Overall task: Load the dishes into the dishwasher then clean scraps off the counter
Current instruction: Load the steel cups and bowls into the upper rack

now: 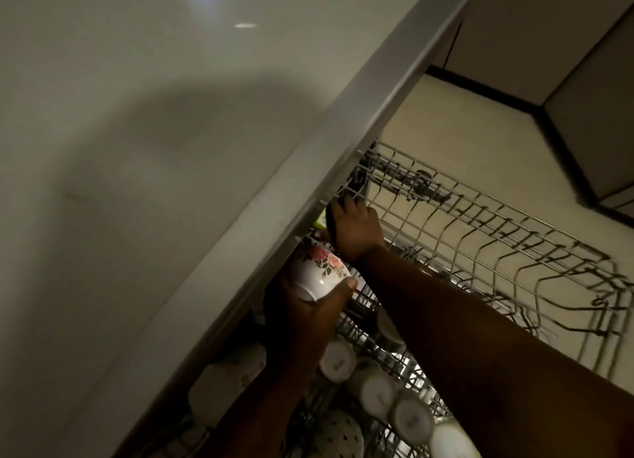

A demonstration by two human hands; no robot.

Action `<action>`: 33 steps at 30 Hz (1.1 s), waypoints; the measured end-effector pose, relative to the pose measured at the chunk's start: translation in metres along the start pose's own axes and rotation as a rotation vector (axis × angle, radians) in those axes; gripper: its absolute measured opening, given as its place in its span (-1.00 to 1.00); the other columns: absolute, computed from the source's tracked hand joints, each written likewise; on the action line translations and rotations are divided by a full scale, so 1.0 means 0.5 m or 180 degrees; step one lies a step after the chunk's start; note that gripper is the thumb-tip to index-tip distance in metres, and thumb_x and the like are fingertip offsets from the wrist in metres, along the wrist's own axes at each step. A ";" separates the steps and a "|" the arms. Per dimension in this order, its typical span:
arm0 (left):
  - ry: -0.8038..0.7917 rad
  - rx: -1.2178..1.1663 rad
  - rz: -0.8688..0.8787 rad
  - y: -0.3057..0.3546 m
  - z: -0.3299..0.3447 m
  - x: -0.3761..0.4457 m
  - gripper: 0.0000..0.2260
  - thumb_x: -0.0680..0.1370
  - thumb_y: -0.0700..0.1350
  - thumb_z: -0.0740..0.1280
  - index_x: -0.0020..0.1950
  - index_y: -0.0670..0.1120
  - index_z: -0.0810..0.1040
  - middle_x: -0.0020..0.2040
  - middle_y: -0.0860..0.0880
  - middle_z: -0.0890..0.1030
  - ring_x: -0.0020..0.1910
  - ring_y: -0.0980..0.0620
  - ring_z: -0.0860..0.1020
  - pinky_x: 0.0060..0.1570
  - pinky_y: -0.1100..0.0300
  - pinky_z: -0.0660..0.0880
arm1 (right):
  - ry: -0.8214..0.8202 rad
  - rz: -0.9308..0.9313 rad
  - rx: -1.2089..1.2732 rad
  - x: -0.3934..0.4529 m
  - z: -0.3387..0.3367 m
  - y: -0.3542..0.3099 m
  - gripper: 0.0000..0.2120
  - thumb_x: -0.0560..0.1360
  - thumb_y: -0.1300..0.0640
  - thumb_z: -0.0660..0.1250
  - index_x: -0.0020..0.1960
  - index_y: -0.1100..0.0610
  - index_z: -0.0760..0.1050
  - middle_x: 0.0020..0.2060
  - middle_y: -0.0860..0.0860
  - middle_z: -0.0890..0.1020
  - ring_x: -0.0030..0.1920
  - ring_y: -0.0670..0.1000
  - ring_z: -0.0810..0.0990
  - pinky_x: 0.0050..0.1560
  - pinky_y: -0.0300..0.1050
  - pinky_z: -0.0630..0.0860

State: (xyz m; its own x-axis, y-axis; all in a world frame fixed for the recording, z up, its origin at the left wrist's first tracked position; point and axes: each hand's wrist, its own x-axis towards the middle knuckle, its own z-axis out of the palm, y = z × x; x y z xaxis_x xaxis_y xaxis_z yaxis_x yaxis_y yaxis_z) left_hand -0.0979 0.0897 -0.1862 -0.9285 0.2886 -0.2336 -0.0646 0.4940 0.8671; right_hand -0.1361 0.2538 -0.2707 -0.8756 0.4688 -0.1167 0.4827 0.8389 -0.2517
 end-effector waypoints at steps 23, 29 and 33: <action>-0.0910 0.2490 0.1224 0.005 0.269 0.144 -0.14 0.27 0.14 0.55 0.46 0.06 0.20 0.42 -0.11 0.23 0.34 -0.17 0.20 0.30 -0.07 0.26 | 0.1252 0.1675 0.1582 -0.353 -0.058 0.205 -0.43 0.50 0.09 0.31 0.45 0.14 0.24 0.31 0.12 0.47 0.33 0.13 0.40 0.32 0.07 0.37; -0.1011 0.2913 0.1349 -0.014 0.300 0.155 -0.05 0.26 0.27 0.50 0.51 0.01 0.14 0.43 -0.13 0.26 0.34 -0.18 0.25 0.32 -0.05 0.24 | 0.1124 0.1684 0.1568 -0.384 -0.039 0.195 -0.37 0.45 0.15 0.38 0.46 0.17 0.25 0.29 0.13 0.47 0.32 0.13 0.40 0.31 -0.03 0.31; -0.1228 0.2753 0.1356 -0.011 0.266 0.131 0.08 0.28 0.32 0.46 0.56 -0.05 -0.07 0.53 -0.16 0.06 0.47 -0.21 0.10 0.43 -0.11 0.10 | 0.0594 0.1511 0.1113 -0.379 -0.045 0.181 -0.29 0.45 0.05 0.40 0.50 0.10 0.15 0.41 0.10 0.37 0.45 0.18 0.23 0.43 0.09 0.19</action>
State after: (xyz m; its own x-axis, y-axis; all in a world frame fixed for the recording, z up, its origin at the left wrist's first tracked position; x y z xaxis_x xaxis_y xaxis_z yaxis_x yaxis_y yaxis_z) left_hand -0.1098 0.2148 -0.2647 -0.6228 0.7450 -0.2388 0.6675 0.6652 0.3346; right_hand 0.0739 0.2472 -0.2500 -0.5334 0.8356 -0.1311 0.7559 0.4014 -0.5172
